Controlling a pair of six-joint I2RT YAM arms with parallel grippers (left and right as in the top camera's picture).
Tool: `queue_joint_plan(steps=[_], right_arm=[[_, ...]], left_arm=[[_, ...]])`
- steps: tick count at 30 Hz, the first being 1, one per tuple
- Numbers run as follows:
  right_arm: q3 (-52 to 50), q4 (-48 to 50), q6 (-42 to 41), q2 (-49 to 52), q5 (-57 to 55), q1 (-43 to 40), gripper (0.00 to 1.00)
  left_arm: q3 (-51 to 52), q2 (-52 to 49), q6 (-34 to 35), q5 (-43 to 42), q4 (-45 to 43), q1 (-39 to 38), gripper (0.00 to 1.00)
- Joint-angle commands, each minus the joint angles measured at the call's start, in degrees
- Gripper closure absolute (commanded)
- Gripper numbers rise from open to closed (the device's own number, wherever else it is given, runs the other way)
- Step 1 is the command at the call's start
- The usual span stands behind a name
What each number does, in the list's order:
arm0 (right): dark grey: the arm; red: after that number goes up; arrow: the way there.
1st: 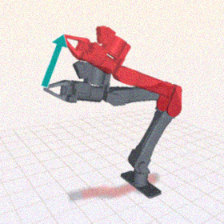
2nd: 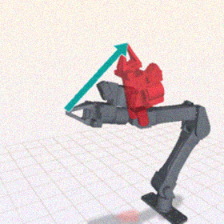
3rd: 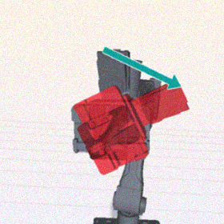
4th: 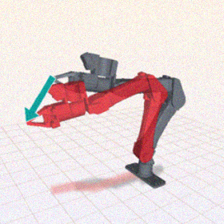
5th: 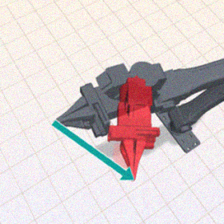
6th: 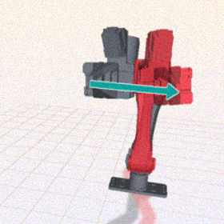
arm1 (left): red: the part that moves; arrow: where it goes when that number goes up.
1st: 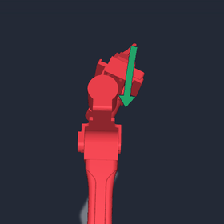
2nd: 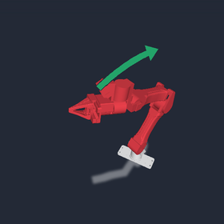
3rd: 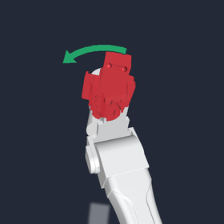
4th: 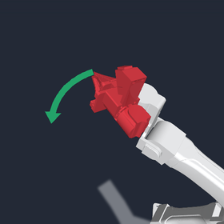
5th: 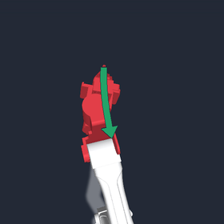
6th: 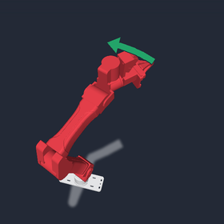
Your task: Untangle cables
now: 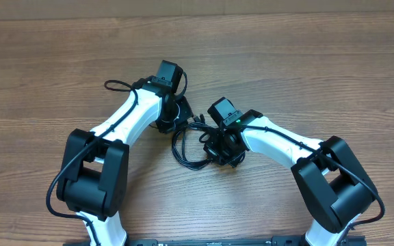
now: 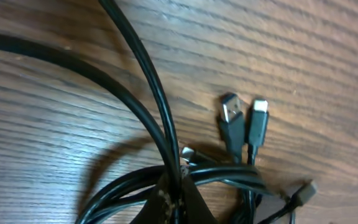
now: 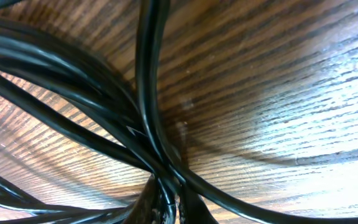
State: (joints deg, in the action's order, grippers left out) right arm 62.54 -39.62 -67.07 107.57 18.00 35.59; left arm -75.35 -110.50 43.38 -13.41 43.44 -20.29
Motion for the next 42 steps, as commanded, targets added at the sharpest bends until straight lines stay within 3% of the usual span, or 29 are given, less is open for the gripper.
queue_joint_plan(steps=[1, 14, 20, 28, 34, 39, 42], right_arm=[[-1.1, 1.4, 0.1, 0.8, -1.8, -0.5, 0.96], [-0.4, 7.3, 0.4, 0.7, 18.0, -7.1, 0.96], [-0.4, 8.5, -3.5, 0.8, 18.9, -7.1, 0.96], [-0.4, 9.6, -9.7, 0.8, 24.3, -7.1, 0.96], [-0.4, 10.7, -9.5, 0.8, 23.5, -7.7, 0.96], [-0.4, 9.1, -9.5, 0.8, 20.0, -8.0, 0.96], [-0.4, 9.8, -11.4, 0.8, 21.3, -8.0, 0.96]], left_arm=[[1.1, 1.1, -5.4, -0.8, 0.2, -0.6, 0.96], [5.0, 1.1, -6.1, 3.2, -0.9, -0.9, 0.96], [5.0, 1.1, -10.2, -3.6, -3.5, -1.2, 0.96], [5.0, 1.1, -10.1, 2.0, -3.4, -4.1, 0.96], [5.0, 1.1, -9.3, 7.0, -1.5, -7.1, 0.96], [2.8, 1.2, -9.2, 5.9, 3.0, -5.4, 0.96], [1.1, 1.2, -12.5, 2.3, 5.4, -4.6, 0.96]])
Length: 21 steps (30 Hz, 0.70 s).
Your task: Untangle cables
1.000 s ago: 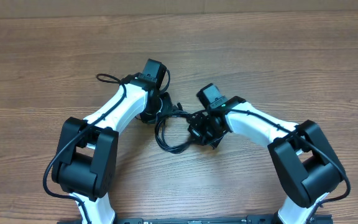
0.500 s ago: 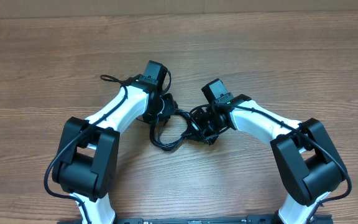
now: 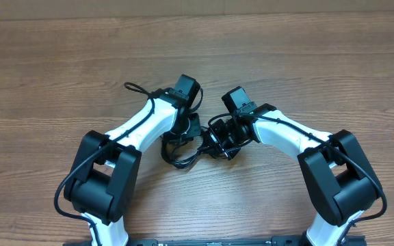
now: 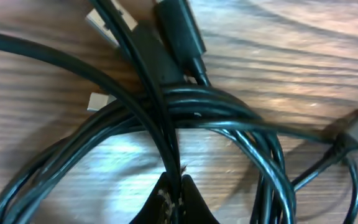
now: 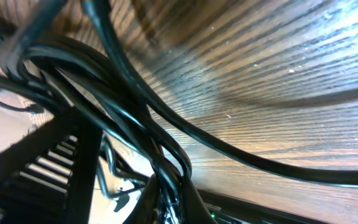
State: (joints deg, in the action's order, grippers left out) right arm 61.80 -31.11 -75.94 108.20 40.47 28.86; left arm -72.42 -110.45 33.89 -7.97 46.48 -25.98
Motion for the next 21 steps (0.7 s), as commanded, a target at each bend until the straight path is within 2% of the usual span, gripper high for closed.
queue_joint_plan(steps=[1, 6, 13, 21], right_arm=[[0.3, 2.0, -3.5, 0.1, -0.6, -1.3, 0.96], [0.3, 8.5, -4.1, 0.1, 4.7, -2.1, 0.96], [0.3, 10.3, -6.6, 0.1, 6.3, -5.7, 0.96], [0.3, 13.4, -4.7, 0.1, 9.5, -8.7, 0.96]], left_arm=[[-2.3, 1.1, -5.0, -5.6, 3.0, 1.3, 0.96], [-2.4, 1.1, -13.0, -14.6, 4.3, 1.9, 0.96], [-2.4, 1.1, -21.2, -14.6, 9.7, 3.9, 0.96], [-2.4, 1.1, -23.4, -13.4, 11.5, 4.3, 0.96]])
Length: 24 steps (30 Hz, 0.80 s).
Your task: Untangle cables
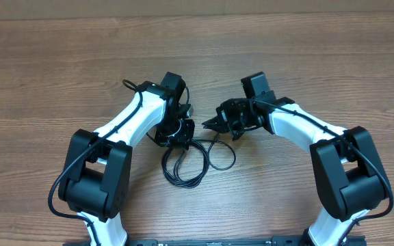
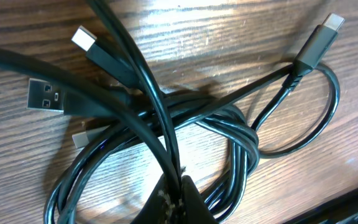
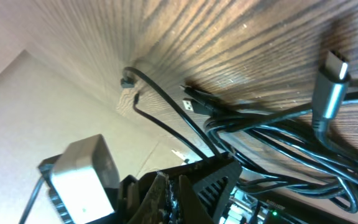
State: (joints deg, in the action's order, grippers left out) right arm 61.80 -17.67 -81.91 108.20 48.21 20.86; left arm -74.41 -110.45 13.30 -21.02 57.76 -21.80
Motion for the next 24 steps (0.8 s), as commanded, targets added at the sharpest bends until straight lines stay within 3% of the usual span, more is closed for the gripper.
queue_joint_plan(steps=[1, 7, 10, 12, 15, 24], right_arm=[[0.3, -0.2, 3.6, 0.1, 1.2, -0.7, 0.96], [0.3, -3.4, 19.3, 0.1, -0.6, -0.7, 0.96], [0.3, -5.9, 27.3, 0.1, -0.6, -0.7, 0.96], [0.3, -9.0, 32.5, 0.1, -0.6, -0.7, 0.96], [0.3, -13.2, 40.6, 0.1, -0.8, -0.7, 0.96], [1.6, -18.1, 46.6, -2.4, -4.7, -0.6, 0.96]], left_arm=[[-0.5, 1.1, -2.8, 0.2, 0.3, 0.2, 0.94], [-5.6, 1.1, -3.1, 0.6, 5.4, 1.7, 0.78], [-8.5, 1.1, -3.4, 2.8, 8.7, 1.8, 0.60], [-9.4, 1.1, 1.4, 9.2, 11.1, 1.9, 0.51], [-8.9, 1.1, 9.6, 18.1, 15.8, 2.0, 0.56], [-2.6, 1.1, 12.1, 17.7, 15.3, 2.7, 0.57]])
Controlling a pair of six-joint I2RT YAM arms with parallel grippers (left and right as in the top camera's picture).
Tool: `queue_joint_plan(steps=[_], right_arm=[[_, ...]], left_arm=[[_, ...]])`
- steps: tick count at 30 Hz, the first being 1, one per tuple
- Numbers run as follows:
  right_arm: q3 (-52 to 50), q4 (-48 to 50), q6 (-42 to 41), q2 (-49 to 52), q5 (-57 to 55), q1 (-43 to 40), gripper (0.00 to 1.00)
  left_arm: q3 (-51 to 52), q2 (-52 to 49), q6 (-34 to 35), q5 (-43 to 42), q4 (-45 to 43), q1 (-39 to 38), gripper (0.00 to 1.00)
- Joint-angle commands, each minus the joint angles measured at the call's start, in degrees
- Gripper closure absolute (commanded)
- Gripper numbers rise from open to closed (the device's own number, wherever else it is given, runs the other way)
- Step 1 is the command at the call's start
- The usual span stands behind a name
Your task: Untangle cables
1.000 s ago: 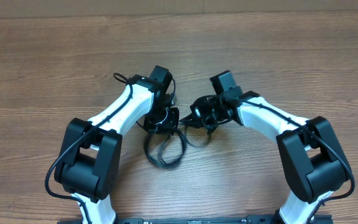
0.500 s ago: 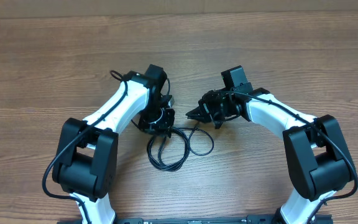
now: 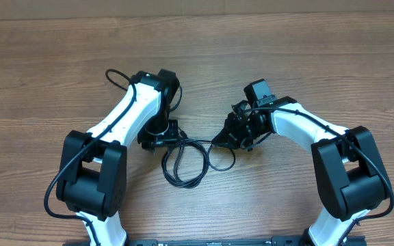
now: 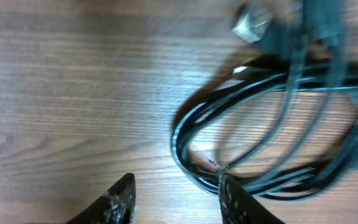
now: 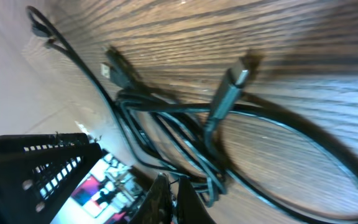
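Observation:
A tangle of black cables (image 3: 183,164) lies in loops on the table between my two arms. My left gripper (image 3: 157,139) stands open just left of it. In the left wrist view the open left gripper (image 4: 176,200) has bare wood between its fingers, and the right finger (image 4: 232,199) touches the edge of the cable bundle (image 4: 272,124). My right gripper (image 3: 219,140) is at the right-hand loop. It (image 5: 171,194) is shut, with a strand of the cables (image 5: 166,121) at its tips. A grey plug (image 5: 234,81) points up from the bundle.
The wooden table (image 3: 320,55) runs on to the back, left and right. A blurred metal plug (image 4: 252,23) sticks out of the bundle at the top. Part of the left arm (image 5: 36,168) shows dark beyond the cables.
My left gripper has let go of the cable and now stands open, a little further left. My right gripper has come down and closer to the loops on the table.
Both grippers were first shut on strands of one tight tangle close together. Then they stood closer still over the bunched cables. Then the right gripper was up and to the right, and the loops lay spread wider. Now the left gripper is open.

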State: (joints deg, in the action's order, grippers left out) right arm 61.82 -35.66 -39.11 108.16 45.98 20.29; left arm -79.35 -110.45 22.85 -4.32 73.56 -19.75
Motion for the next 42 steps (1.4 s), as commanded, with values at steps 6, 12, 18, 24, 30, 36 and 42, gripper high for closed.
queue_joint_plan(steps=[6, 12, 18, 24, 30, 36, 42], right_arm=[[1.6, -0.7, 3.9, -2.4, -4.6, 1.0, 0.96], [1.6, -0.4, 3.8, -2.4, -10.7, 3.4, 0.96], [1.6, 0.6, 3.8, -2.4, -14.6, 3.5, 0.96], [1.6, 0.6, 3.8, -2.4, -16.8, 3.5, 0.93], [5.9, -1.4, 13.6, -2.7, -10.0, 3.2, 0.93], [11.9, -5.0, 18.2, -3.1, -9.9, 4.2, 0.69], [11.9, -1.0, 18.2, -3.0, -9.9, 4.6, 0.68]], left_arm=[[8.0, 1.1, 2.5, -3.3, -6.3, 0.8, 0.58], [12.0, 1.1, 2.5, -6.2, -12.2, 0.8, 0.58], [13.6, 1.1, 2.5, -2.9, -23.9, 0.7, 0.96], [11.4, 1.1, -4.0, -4.6, -30.4, 0.8, 0.96], [5.7, 1.1, -9.5, -5.8, -27.1, 0.9, 0.89], [4.9, 1.1, -1.6, -5.8, -21.0, 1.0, 0.81], [7.5, 1.0, 6.2, -5.8, -21.0, 1.0, 0.65]])
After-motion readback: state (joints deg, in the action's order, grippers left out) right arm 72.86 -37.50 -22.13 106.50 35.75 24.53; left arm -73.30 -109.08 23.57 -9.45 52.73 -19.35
